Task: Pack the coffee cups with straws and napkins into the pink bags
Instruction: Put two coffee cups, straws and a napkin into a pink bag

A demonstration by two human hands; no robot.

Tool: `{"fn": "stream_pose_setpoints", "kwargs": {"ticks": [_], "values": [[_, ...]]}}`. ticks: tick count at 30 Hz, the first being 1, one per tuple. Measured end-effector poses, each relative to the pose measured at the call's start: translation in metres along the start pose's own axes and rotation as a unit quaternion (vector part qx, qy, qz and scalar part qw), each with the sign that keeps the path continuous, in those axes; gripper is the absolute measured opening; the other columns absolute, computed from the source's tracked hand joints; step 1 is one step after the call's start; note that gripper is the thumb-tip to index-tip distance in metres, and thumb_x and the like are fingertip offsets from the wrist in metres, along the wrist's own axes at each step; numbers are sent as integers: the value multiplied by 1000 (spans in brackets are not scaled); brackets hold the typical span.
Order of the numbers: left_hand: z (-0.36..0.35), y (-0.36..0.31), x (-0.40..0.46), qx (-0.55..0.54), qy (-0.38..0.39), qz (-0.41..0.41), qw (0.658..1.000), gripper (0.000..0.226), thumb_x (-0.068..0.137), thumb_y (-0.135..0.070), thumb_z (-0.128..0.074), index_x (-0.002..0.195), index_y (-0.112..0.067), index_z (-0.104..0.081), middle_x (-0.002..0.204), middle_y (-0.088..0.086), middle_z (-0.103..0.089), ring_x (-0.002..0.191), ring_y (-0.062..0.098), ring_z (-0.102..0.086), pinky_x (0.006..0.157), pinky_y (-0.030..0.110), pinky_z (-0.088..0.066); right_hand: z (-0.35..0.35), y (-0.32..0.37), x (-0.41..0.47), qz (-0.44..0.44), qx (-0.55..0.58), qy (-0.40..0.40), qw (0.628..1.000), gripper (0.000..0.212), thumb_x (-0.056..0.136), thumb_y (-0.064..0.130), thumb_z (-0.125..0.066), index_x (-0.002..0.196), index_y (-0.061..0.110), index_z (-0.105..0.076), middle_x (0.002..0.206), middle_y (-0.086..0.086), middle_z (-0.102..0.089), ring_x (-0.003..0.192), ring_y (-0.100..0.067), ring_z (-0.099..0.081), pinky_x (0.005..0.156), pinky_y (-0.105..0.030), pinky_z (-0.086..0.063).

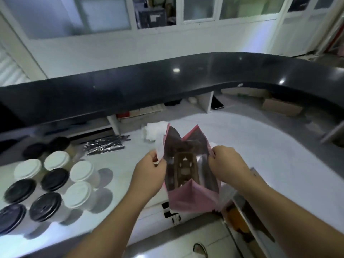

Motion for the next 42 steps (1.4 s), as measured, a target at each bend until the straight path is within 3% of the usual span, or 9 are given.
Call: {"fn": "stream_pose_setpoints", "kwargs": {"ticks": [5, 15, 18, 22, 26, 28, 33, 36, 42], "values": [[66, 44, 25, 23, -75, 65, 995, 12, 98, -34, -55, 91, -34, -64, 77, -27, -68, 65, -8, -62, 48, 21, -40, -33, 88, 42, 90, 4, 59, 994, 29, 99, 27, -46, 72, 25, -57, 70, 2, -64, 61, -16, -60, 49, -28, -46], [137, 75, 45, 11, -135, 108, 985, 17, 98, -42, -54, 86, -52, -60, 75, -32, -68, 68, -11, -63, 44, 8, -41, -75, 182, 78, 194, 3, 105, 975, 36, 99, 30, -43, 66, 20, -54, 65, 2, -61, 58, -19, -60, 47, -33, -45], [143, 89, 44, -4, -117, 121, 986, 16, 99, -36, -57, 87, -44, -61, 73, -32, -67, 68, -12, -63, 49, 4, -40, -89, 195, 76, 193, 6, 123, 974, 37, 100, 34, -44, 68, 22, -57, 63, 3, -63, 56, -17, -62, 51, -36, -54], [146, 105, 48, -35, -64, 127, 989, 6, 99, -37, -62, 98, -42, -60, 88, -36, -69, 78, -14, -64, 56, 8, -44, -95, 208, 71, 189, 3, 98, 977, 41, 101, 34, -47, 61, 27, -47, 55, 7, -56, 48, -11, -55, 43, -23, -31], [142, 112, 48, -55, 96, 109, 988, 60, 80, -62, -70, 135, -51, -49, 124, -31, -61, 107, -13, -61, 85, 17, -48, -93, 214, 68, 166, -20, 90, 982, 38, 100, 34, -48, 63, 27, -48, 59, 7, -58, 54, -12, -56, 45, -26, -31], [150, 121, 54, -16, 158, 92, 983, 68, 77, -55, -71, 140, -50, -46, 133, -29, -56, 117, -8, -58, 100, 28, -51, -92, 214, 68, 157, -29, 88, 983, 36, 99, 34, -49, 65, 27, -52, 60, 8, -59, 54, -11, -57, 45, -26, -33], [191, 170, 99, 320, 122, 59, 938, 75, 93, -41, -66, 160, -23, -35, 159, 2, -40, 145, 25, -41, 117, 38, -37, -94, 211, 65, 137, -47, 72, 987, 37, 98, 35, -54, 62, 28, -54, 57, 9, -59, 51, -9, -57, 45, -23, -35], [186, 200, 114, 387, 153, 97, 904, 86, 91, -48, -67, 161, -17, -28, 162, 9, -31, 146, 34, -34, 118, 45, -36, -95, 205, 64, 118, -46, 71, 989, 31, 99, 38, -54, 69, 30, -61, 60, 11, -63, 51, -8, -60, 44, -19, -39], [180, 223, 125, 461, 160, 133, 863, 67, 89, -36, -68, 144, -11, -40, 142, 17, -50, 131, 39, -49, 102, 45, -47, -89, 201, 65, 118, -42, 53, 991, 39, 96, 36, -57, 58, 27, -56, 50, 8, -59, 44, -8, -56, 40, -18, -32]]}}
Point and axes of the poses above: each hand's wrist, its own x-axis towards the middle knuckle, its own z-axis out of the back of the hand, y = z × x, the point moved 10 cm from there along x, towards the middle knuckle
